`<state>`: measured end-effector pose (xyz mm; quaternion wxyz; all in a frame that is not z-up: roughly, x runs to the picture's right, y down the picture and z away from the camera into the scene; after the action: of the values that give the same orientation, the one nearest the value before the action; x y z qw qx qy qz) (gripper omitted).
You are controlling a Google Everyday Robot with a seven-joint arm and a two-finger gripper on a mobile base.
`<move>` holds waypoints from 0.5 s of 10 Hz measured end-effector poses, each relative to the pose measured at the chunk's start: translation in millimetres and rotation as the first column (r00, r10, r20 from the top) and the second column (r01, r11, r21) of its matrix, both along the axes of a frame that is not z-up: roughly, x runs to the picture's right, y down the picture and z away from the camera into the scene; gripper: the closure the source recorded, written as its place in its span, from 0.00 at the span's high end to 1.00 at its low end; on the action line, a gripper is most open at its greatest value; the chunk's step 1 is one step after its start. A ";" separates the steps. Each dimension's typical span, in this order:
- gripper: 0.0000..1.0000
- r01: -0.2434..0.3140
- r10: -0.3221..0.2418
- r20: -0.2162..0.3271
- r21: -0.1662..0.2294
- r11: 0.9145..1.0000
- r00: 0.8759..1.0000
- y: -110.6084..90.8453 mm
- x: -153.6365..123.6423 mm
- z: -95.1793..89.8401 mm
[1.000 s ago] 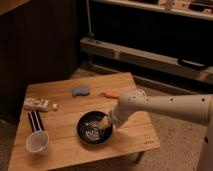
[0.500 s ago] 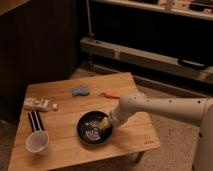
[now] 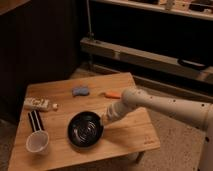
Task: Pick up the ceramic bowl
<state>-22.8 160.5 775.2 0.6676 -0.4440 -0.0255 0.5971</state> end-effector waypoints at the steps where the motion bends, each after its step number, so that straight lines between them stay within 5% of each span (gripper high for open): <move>1: 0.00 0.022 -0.021 -0.014 0.006 1.000 1.000 -8.1 -8.0 -4.5; 5: 0.00 -0.022 0.022 -0.017 -0.036 0.999 1.000 -9.1 3.0 -2.6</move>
<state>-19.8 151.5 772.6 0.6531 -0.4507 -0.0143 0.6084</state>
